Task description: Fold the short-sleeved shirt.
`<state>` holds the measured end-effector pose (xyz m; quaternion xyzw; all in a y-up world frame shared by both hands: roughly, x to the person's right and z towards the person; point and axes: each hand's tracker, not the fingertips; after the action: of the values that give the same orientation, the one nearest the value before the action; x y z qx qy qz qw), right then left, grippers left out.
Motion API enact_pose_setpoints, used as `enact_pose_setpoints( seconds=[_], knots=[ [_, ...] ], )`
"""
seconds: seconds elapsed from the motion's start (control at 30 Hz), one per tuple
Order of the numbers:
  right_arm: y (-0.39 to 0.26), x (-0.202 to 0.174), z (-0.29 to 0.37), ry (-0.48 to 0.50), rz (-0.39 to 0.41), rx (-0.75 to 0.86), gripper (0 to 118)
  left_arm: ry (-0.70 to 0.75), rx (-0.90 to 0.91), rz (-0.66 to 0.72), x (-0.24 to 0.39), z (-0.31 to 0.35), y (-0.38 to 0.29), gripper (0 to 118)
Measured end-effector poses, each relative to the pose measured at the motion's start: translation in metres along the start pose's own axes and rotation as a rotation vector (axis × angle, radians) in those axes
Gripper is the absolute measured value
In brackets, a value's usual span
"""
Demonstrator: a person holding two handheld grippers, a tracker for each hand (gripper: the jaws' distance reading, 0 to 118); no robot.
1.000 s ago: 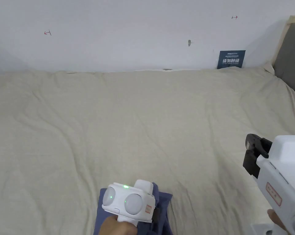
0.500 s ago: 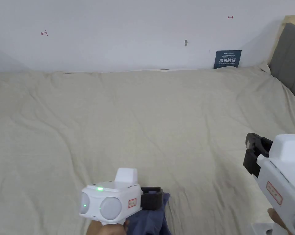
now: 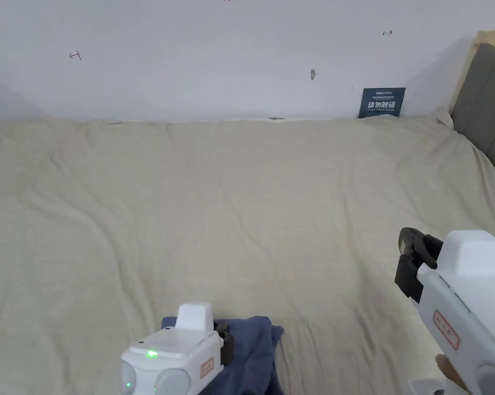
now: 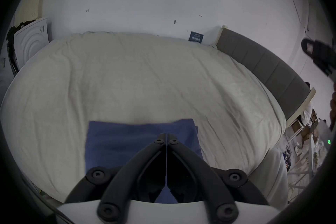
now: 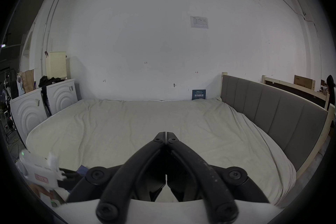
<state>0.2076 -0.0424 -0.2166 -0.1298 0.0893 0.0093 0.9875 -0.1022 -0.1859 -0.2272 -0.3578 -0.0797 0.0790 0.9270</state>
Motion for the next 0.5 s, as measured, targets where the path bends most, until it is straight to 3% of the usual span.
enact_pose_setpoints(
  seconds=[0.33,0.37,0.5],
  knots=[
    [-0.009,0.016,-0.002,-0.039,-0.026,-0.024,2,0.034,-0.170,-0.054,0.044,-0.080,-0.050,0],
    [-0.011,0.018,-0.002,-0.042,-0.024,-0.030,2,0.045,-0.085,-0.054,0.047,-0.076,-0.052,0],
    [-0.014,0.020,-0.003,-0.045,-0.021,-0.042,2,0.058,-0.129,-0.073,0.050,-0.076,-0.045,0]
  ],
)
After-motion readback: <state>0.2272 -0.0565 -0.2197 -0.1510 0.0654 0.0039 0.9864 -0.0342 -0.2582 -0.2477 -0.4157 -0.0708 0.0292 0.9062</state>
